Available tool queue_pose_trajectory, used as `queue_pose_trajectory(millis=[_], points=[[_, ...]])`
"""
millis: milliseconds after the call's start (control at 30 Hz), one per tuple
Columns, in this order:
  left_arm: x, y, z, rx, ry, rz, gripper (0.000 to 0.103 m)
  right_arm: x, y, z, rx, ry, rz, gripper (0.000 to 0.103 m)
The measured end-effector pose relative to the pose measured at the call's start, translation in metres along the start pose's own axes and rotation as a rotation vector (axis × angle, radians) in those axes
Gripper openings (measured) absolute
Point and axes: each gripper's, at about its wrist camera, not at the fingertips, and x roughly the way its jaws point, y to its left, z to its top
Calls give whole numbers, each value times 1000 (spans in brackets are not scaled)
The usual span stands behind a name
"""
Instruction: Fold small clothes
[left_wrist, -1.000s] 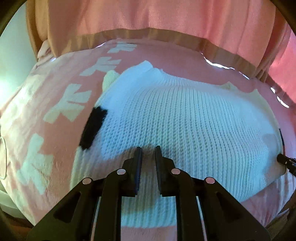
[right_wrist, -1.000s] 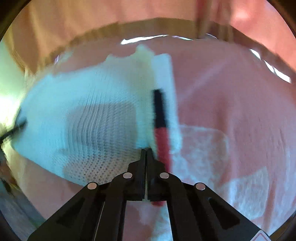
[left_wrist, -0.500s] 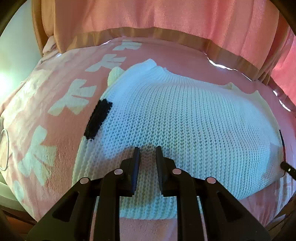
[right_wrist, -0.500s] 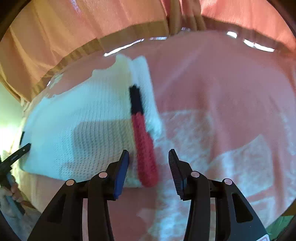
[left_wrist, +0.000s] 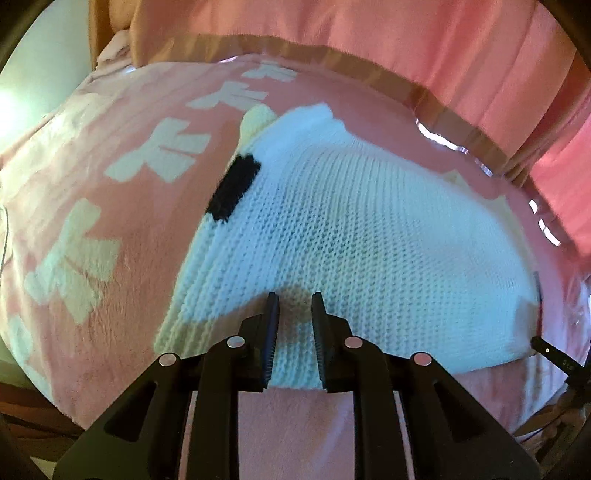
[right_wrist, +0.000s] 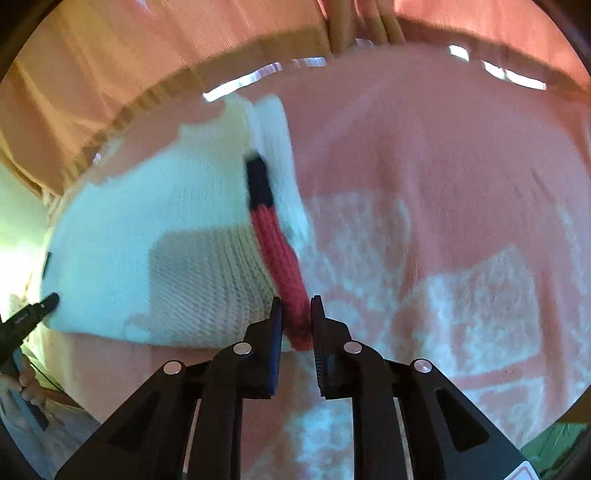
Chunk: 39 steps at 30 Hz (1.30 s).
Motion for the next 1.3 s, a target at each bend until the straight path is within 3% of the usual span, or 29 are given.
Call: queue_pose_trajectory(millis=[33, 67, 100, 133, 167, 300, 367, 433, 467, 500, 533, 633, 733, 833, 933, 967, 1033, 1100, 1133, 1267, 1300], points=[[-6, 1, 3, -9, -22, 4, 27, -12, 2, 7, -7, -52, -12, 22], [-13, 5, 7, -35, -55, 9, 44, -19, 4, 12, -17, -77, -15, 36], [-16, 8, 13, -64, -79, 7, 51, -25, 7, 22, -32, -101, -6, 52], [-18, 11, 19, -90, -96, 2, 59, -26, 11, 31, -46, -115, 4, 57], [-15, 13, 28, -116, -103, 2, 65, -22, 15, 38, -61, -113, 11, 58], [13, 17, 52, -192, -55, -5, 68, 29, 25, 66, -67, 8, 48, 59], [29, 19, 56, -207, -45, 39, 70, 59, 21, 70, -17, 76, 65, 59], [41, 21, 55, -207, -19, 63, 69, 73, 17, 66, 25, 99, 103, 50], [45, 23, 54, -210, -8, 60, 57, 75, 16, 65, 52, 84, 145, 29], [44, 24, 55, -210, -14, 59, 49, 71, 17, 64, 63, 72, 164, 22], [39, 27, 57, -212, -25, 41, 29, 59, 17, 67, 65, 39, 163, 20], [31, 36, 59, -235, -30, -5, 22, 34, 14, 70, 54, -53, 169, 18], [46, 45, 54, -252, -13, 11, 27, 70, 4, 63, 52, 57, 89, 23], [38, 41, 57, -246, -20, 12, 29, 62, 8, 67, 43, 15, 49, 27], [17, 41, 61, -290, -65, -47, 32, 22, 32, 69, -20, -141, -20, 35], [8, 37, 65, -274, -95, -38, 44, 5, 50, 69, -78, -213, -4, 35], [6, 33, 71, -254, -108, -5, 64, -4, 76, 70, -158, -255, 48, 30], [17, 27, 78, -234, -83, 11, 64, 1, 117, 68, -269, -228, 145, 5], [25, 25, 80, -224, -55, 12, 65, 10, 135, 65, -315, -192, 187, 1], [67, 29, 76, -267, 44, 38, 67, 51, 185, 55, -420, -82, 261, 0], [69, 31, 74, -289, 27, 29, 67, 62, 195, 52, -435, -54, 270, 0]])
